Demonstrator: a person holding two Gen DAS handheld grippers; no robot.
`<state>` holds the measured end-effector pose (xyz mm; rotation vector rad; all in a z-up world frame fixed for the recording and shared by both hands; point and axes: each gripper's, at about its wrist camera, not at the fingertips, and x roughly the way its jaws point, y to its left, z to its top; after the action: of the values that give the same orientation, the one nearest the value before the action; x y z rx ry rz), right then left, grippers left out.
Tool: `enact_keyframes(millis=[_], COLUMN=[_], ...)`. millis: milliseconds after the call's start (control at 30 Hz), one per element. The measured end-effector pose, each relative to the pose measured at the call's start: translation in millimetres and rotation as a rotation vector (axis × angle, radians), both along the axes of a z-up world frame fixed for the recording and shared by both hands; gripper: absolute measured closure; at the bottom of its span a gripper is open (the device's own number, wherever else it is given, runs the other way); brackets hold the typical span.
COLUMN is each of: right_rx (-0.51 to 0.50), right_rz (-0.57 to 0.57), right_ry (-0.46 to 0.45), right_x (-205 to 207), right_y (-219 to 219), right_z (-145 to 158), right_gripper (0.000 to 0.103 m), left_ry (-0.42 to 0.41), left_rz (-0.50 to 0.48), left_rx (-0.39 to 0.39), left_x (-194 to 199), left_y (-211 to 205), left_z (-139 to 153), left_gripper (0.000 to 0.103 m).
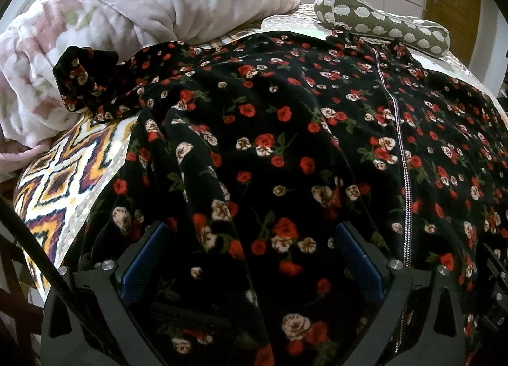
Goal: Fold large clothes
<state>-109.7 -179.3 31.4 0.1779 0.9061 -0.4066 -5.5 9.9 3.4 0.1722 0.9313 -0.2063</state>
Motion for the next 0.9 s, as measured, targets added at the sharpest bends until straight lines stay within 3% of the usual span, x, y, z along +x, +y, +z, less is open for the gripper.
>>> enact_keyframes(millis=[900], right_rx=[-0.003], right_rz=[-0.001], right_ry=[0.000], right_x=[-0.4], right_y=[0.0], right_z=[-0.1], right_gripper=[0.000], left_ry=[-0.095], left_rz=[0.005], left_rx=[-0.022], left_x=[-4.3], left_y=[1.3], left_z=[-1.6], left_gripper=[0.000])
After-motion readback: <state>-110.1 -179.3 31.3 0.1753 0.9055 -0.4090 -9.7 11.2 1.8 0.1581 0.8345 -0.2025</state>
